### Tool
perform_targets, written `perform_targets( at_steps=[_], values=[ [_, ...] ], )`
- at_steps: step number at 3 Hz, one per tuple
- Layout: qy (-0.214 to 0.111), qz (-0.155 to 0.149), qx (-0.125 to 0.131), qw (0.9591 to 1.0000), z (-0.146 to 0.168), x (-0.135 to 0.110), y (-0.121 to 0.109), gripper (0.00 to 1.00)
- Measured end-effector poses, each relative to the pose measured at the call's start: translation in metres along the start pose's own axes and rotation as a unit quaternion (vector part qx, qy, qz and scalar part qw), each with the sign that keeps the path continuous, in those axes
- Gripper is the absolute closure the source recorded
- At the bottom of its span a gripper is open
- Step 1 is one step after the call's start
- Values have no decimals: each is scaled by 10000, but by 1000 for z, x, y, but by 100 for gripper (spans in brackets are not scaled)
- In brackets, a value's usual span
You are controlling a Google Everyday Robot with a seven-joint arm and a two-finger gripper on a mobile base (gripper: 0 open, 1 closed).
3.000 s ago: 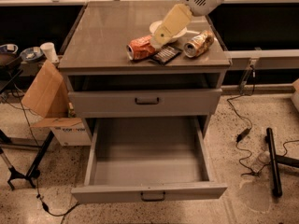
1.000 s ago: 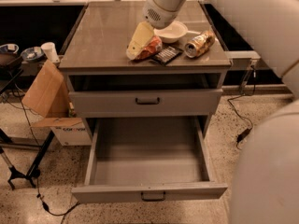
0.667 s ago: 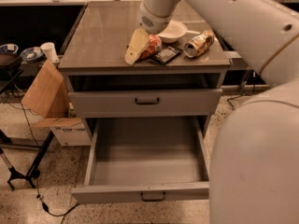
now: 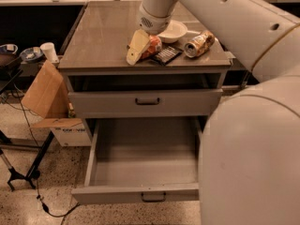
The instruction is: Place rxbar chocolate into middle drawer
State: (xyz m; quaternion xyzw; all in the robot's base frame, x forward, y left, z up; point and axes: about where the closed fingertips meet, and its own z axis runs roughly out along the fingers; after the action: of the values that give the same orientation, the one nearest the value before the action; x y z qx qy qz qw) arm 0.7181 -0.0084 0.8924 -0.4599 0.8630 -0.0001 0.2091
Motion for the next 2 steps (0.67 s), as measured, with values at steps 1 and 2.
perform_targets(
  at_steps=[1,2],
  values=[
    [579,457,312,9968,16,15,-28,0],
    [887,709,422,9926,28,27,-43,0]
  ],
)
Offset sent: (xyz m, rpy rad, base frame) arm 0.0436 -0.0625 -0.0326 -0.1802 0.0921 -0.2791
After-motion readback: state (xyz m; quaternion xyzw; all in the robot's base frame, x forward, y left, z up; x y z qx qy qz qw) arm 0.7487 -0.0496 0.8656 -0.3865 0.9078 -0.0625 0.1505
